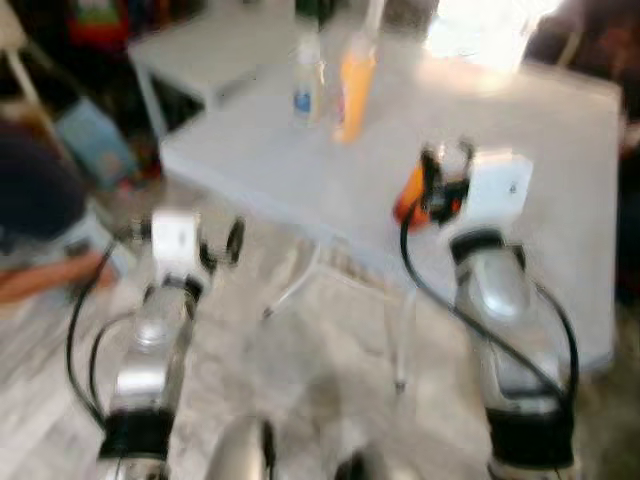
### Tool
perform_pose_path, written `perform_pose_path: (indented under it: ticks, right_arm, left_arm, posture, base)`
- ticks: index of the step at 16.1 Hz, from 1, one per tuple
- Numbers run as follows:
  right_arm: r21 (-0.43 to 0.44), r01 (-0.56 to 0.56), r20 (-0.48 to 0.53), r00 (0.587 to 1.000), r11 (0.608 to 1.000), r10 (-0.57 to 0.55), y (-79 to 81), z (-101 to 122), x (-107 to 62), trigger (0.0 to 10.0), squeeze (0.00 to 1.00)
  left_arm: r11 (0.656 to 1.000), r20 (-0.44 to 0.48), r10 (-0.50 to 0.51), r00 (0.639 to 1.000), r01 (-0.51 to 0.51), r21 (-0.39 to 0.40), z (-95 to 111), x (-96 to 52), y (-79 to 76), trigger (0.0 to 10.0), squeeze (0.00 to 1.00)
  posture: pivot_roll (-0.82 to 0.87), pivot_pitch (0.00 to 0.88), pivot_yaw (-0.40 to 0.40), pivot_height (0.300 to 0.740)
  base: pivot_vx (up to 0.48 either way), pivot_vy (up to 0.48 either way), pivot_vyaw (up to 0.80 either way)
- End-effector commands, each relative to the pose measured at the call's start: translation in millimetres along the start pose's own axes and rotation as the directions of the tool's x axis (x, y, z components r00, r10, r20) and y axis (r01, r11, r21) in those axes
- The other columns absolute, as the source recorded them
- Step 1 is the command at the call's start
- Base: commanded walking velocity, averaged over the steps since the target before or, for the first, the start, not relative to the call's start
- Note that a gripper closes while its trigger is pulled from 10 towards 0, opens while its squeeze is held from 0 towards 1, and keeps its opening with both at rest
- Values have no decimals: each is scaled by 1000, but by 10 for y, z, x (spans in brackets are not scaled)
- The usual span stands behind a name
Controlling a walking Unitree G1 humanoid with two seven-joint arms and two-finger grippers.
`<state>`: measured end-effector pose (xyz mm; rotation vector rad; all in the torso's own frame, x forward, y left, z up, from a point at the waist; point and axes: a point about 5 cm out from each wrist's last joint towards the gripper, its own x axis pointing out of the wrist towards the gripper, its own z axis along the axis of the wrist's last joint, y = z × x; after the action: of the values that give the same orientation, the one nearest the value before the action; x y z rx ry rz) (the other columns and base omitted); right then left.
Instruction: Restocking fridge
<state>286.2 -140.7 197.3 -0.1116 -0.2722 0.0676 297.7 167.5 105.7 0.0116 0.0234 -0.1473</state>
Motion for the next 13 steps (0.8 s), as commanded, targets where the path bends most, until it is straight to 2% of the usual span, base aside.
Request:
perform_pose_path:
  ticks: [1,5,7,8,13]
  right_arm:
    - [6,-14,23,1000,1000,14,17,40,5,10000,0]
    - [18,-59,9,998,998,59,63,-31,-23,10000,0]
    - [22,-86,-2,996,996,87,90,-92,-47,10000,0]
    - [15,-93,-12,996,996,93,109,-140,-71,10000,0]
    - [-3,-76,-38,996,997,76,83,-228,-123,10000,0]
  left_arm:
    - [1000,15,1,1000,-2,15,35,12,16,10000,0]
    - [998,-41,32,999,-30,49,-120,-141,175,10000,0]
    - [999,-62,40,997,-39,26,-172,-159,167,10000,0]
    - [998,-56,38,998,-35,56,-191,-162,154,10000,0]
    - [998,-31,34,999,-32,60,-153,-126,115,10000,0]
  posture:
    - [-23,20,-46,740]
    - [-17,13,-43,740]
    - [-11,9,-50,740]
    - [-9,12,-48,740]
    - [-17,12,-41,740]
  base:
    - [-296,0,0]
    - [0,0,800]
    - [0,0,800]
    - [0,0,800]
    - [0,0,730]
